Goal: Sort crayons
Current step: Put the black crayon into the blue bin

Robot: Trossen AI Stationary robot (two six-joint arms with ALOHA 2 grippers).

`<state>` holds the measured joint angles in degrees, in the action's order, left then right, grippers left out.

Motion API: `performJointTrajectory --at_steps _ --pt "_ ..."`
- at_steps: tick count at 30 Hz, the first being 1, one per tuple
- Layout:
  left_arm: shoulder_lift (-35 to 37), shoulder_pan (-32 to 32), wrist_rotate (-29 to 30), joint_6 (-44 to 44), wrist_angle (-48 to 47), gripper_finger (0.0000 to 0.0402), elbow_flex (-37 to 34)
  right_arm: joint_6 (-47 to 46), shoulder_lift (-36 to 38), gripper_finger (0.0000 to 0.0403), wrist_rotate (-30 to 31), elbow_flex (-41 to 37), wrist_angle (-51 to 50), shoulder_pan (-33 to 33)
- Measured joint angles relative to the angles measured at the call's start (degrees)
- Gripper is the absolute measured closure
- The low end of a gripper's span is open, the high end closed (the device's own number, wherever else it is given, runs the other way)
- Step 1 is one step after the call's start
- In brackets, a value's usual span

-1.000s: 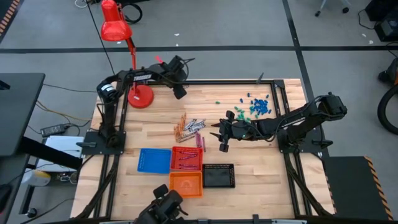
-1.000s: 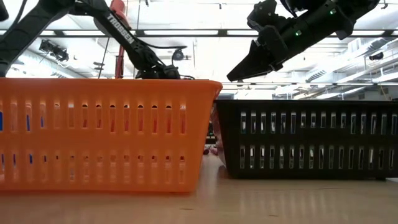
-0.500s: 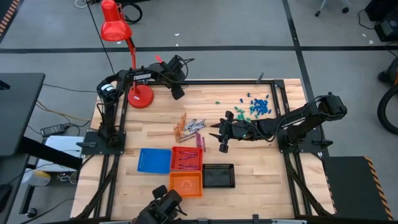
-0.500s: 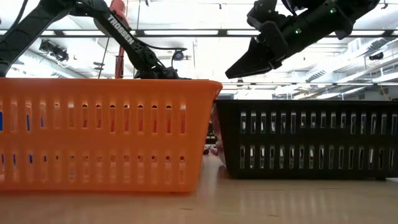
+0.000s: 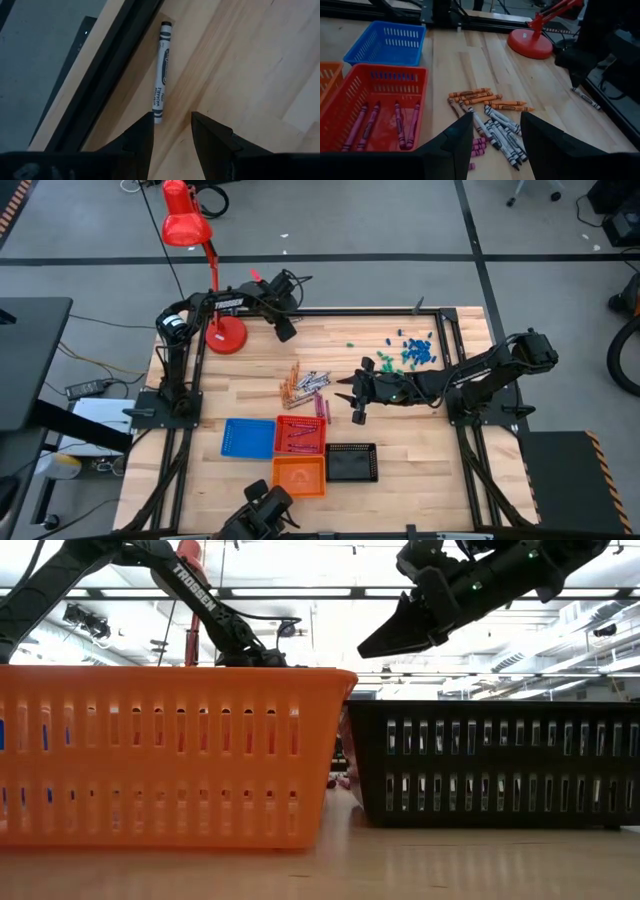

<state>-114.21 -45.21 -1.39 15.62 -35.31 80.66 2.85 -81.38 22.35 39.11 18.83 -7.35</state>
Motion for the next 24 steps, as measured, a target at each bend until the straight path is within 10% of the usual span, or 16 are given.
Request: performJointTrajectory --at_steps 24 --pt "15.44 10.55 0.09 -1.59 -1.21 0.0260 -6.68 -1.23 -10.25 0.0235 -4.15 0.06 5.67 3.96"
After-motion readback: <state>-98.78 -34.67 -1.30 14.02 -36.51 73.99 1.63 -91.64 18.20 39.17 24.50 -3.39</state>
